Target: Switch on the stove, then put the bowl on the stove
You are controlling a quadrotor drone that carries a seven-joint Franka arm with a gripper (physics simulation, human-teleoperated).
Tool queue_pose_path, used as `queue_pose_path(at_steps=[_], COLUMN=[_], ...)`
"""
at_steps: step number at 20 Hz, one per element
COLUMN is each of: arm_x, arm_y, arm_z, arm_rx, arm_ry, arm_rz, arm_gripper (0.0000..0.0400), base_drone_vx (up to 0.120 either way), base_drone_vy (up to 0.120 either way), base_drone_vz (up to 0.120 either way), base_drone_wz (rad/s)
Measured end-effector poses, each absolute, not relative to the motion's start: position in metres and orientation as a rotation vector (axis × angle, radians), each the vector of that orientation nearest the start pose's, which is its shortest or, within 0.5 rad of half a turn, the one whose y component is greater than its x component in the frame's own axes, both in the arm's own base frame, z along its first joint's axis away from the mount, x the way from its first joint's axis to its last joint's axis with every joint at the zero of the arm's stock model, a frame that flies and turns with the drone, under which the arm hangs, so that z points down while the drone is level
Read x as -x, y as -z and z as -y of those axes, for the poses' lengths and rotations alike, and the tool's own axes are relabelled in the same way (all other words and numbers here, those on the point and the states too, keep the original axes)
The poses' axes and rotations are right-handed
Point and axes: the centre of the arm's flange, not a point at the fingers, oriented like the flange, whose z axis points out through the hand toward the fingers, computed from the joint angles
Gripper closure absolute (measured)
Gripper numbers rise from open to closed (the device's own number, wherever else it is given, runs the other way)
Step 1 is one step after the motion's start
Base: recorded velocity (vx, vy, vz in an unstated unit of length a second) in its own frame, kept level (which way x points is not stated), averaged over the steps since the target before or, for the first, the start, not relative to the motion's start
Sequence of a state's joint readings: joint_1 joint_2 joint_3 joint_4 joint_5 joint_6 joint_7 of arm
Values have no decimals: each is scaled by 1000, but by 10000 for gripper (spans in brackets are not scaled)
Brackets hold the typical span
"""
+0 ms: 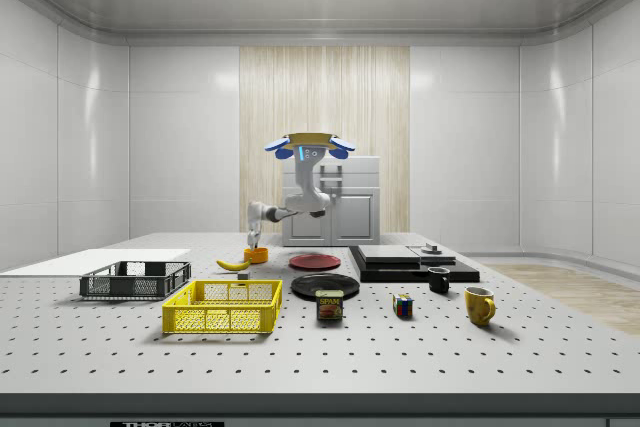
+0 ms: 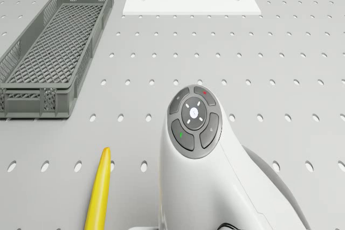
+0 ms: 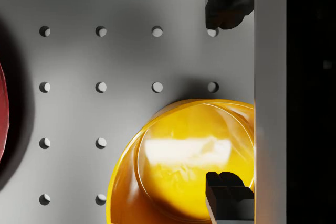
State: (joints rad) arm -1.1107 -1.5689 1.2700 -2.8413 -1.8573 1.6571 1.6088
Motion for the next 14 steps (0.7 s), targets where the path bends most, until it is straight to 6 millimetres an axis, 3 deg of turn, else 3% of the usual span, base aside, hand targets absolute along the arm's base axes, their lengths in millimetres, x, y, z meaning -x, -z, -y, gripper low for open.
queue_pose_path(at_steps=[14], arm_x=[-307], arm_y=[-549], arm_z=[-28], arm_rx=[-1], arm_ry=[-786], arm_rz=[2], arm_gripper=[0], base_drone_vx=[0], base_drone_vy=[0], base_drone_vz=[0], base_drone_wz=[0])
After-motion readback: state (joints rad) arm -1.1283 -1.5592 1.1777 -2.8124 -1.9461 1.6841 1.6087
